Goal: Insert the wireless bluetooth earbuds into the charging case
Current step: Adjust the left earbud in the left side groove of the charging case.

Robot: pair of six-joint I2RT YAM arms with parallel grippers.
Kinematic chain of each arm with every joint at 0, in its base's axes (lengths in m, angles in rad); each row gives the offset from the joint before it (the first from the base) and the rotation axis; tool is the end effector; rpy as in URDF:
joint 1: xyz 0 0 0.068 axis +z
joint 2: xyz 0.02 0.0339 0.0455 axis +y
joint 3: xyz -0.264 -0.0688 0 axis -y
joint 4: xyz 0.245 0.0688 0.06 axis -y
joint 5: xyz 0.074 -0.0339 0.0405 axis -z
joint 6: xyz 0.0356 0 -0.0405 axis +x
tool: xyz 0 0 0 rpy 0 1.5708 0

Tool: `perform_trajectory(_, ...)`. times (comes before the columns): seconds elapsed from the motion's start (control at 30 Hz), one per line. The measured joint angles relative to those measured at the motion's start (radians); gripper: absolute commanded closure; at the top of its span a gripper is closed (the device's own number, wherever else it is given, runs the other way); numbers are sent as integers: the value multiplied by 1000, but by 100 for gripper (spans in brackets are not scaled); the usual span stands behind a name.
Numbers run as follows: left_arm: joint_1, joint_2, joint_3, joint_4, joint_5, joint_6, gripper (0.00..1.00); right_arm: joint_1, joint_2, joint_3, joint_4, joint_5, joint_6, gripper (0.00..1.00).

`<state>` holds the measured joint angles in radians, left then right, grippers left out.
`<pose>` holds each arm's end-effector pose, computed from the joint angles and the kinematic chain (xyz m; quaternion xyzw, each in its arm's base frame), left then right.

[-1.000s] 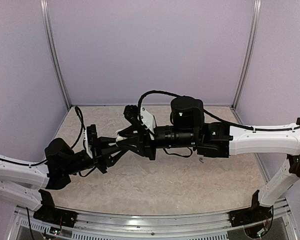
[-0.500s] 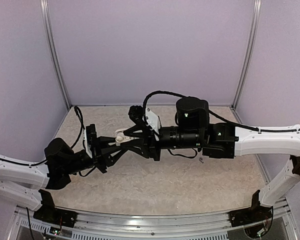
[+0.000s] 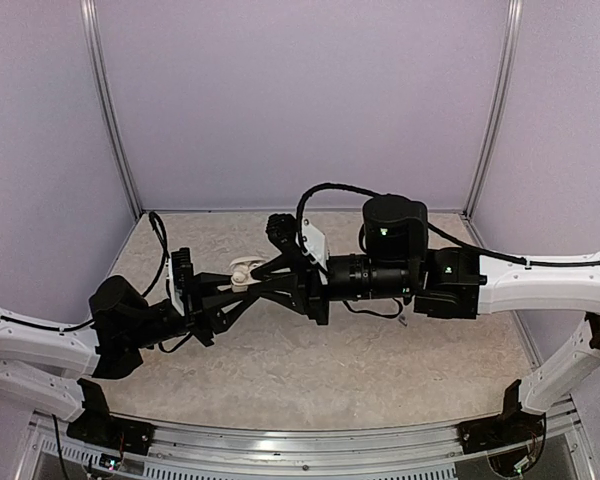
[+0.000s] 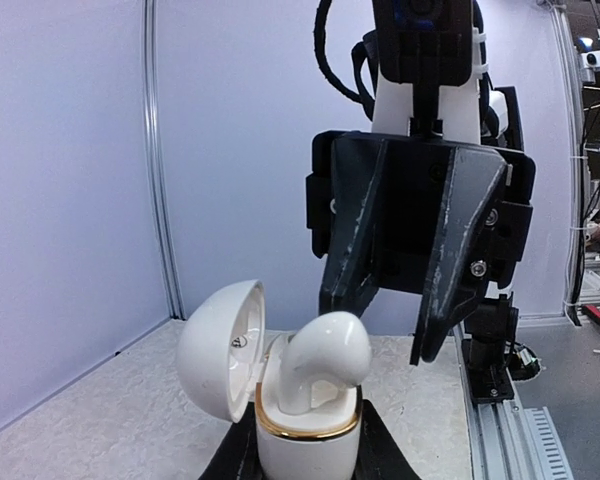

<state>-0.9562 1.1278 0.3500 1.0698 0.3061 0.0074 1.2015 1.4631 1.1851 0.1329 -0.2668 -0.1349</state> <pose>0.1221 -0.1915 0.2539 0.3817 0.4659 -0.4432 0.6639 0.1179 0.3306 0.3508 -0.5328 0.5346 0.4162 0.5070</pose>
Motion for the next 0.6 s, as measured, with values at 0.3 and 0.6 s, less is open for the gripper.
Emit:
perform_trajectory(0.3, 0, 11, 0, 0, 0, -1, 96, 10, 0, 2, 2, -23, -8, 85)
perform_trajectory(0.6, 0, 12, 0, 0, 0, -1, 96, 16, 0, 4, 12, -25, -16, 90)
